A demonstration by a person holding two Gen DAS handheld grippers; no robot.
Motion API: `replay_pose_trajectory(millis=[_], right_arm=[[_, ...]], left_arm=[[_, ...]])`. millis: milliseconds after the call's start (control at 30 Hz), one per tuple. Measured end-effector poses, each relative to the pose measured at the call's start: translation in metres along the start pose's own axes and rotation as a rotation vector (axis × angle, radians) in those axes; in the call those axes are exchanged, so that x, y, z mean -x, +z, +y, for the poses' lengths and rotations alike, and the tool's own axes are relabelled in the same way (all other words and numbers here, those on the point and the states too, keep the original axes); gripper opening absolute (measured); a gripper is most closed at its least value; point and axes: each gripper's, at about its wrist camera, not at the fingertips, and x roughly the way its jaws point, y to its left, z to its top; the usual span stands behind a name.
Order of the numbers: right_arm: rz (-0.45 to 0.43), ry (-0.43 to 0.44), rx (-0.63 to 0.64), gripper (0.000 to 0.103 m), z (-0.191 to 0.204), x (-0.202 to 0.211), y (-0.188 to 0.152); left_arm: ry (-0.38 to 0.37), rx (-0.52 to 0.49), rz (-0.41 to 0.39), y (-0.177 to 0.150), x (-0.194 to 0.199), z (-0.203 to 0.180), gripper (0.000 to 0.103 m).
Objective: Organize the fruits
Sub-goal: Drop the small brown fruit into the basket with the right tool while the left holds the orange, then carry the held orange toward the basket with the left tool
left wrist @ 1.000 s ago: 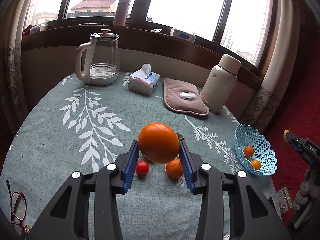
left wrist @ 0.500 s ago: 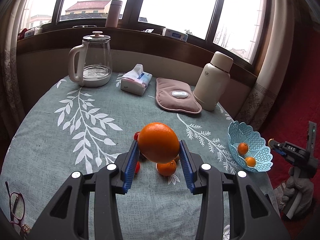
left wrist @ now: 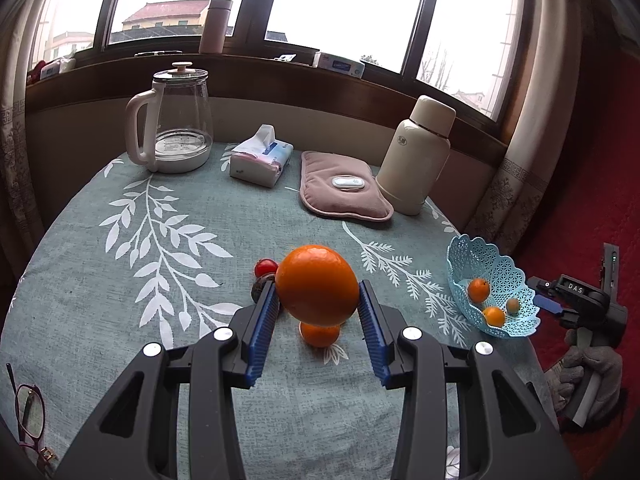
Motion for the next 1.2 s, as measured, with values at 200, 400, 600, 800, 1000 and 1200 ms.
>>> replay_pose_trajectory(millis=[200, 400, 600, 800, 1000, 1200], right_arm=[[-0.042, 0.023, -0.014, 0.053, 0.001, 0.018, 0.005], [-0.112, 0.046, -0.012, 0.061, 0.006, 0.044, 0.010], [-0.168, 0.075, -0.038, 0.064, 0.002, 0.066, 0.016], [-0.188, 0.087, -0.088, 0.066, -0.009, 0.073, 0.020], [-0.149, 0.085, -0.101, 0.066, -0.011, 0.060, 0.020], [-0.137, 0.083, -0.104, 0.066, -0.011, 0.054, 0.019]], left_arm=[[-0.031, -0.035, 0.022, 0.001, -0.008, -0.020, 0.041], [-0.086, -0.117, 0.041, 0.004, -0.025, -0.063, 0.041], [-0.148, -0.184, 0.086, 0.005, -0.055, -0.111, 0.041], [-0.212, -0.237, 0.154, -0.003, -0.092, -0.153, 0.041], [-0.228, -0.287, 0.199, -0.013, -0.120, -0.182, 0.041], [-0.226, -0.296, 0.194, -0.009, -0.132, -0.193, 0.041]])
